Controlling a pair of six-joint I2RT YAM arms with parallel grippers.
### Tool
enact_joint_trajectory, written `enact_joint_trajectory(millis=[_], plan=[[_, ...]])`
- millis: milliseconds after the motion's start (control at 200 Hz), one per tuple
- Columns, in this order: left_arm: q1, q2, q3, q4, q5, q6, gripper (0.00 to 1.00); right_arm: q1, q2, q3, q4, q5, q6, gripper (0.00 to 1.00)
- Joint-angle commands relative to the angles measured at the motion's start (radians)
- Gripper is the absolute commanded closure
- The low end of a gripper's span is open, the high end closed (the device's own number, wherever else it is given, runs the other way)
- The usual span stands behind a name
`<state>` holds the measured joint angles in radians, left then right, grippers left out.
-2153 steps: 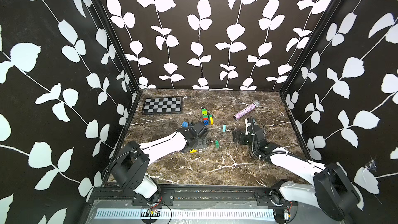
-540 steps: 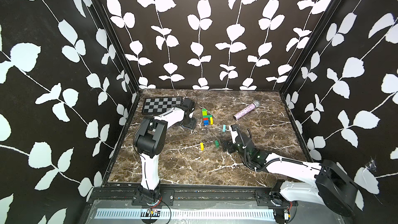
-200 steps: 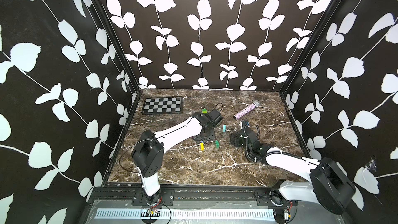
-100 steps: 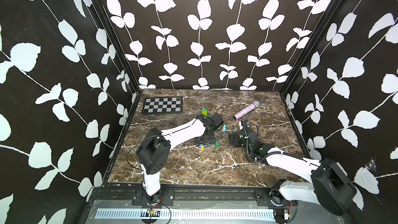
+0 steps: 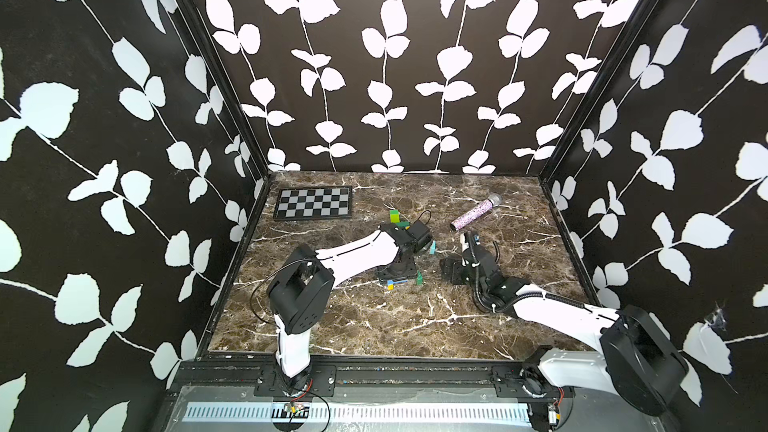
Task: Assemble the letter h with lego
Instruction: Assemble the lego brick with the lego brick.
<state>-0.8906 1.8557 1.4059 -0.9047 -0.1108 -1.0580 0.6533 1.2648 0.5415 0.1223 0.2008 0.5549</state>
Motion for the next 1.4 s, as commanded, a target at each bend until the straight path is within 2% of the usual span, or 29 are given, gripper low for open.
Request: enact_joint_trajectory(millis=[0,210,390,435,700,925,1395], plan=[[-0.004,0.011,-0.027,0.008,0.014,0.006,0.83,-0.004,-0.01,-0.003,0.027,0.0,0.013,0.08],[-0.004,0.02,-0.036,0.014,0.021,0.022,0.83,-0.004,-0.009,-0.001,0.027,-0.001,0.012,0.08],[-0.004,0.037,-0.038,0.032,0.068,0.06,0.85,-0.004,-0.009,-0.002,0.027,-0.002,0.01,0.08],[-0.004,0.037,-0.043,0.036,0.082,0.07,0.88,-0.004,-0.009,-0.002,0.027,-0.002,0.01,0.08],[-0.004,0.03,-0.072,0.062,0.129,0.118,0.88,-0.004,-0.007,-0.002,0.027,-0.003,0.008,0.08],[-0.003,0.008,-0.118,0.06,0.13,0.144,0.89,-0.004,0.0,0.002,0.029,-0.009,0.005,0.08],[-0.002,0.023,-0.108,0.046,0.174,0.304,0.9,-0.004,0.012,0.008,0.03,-0.02,0.0,0.08]])
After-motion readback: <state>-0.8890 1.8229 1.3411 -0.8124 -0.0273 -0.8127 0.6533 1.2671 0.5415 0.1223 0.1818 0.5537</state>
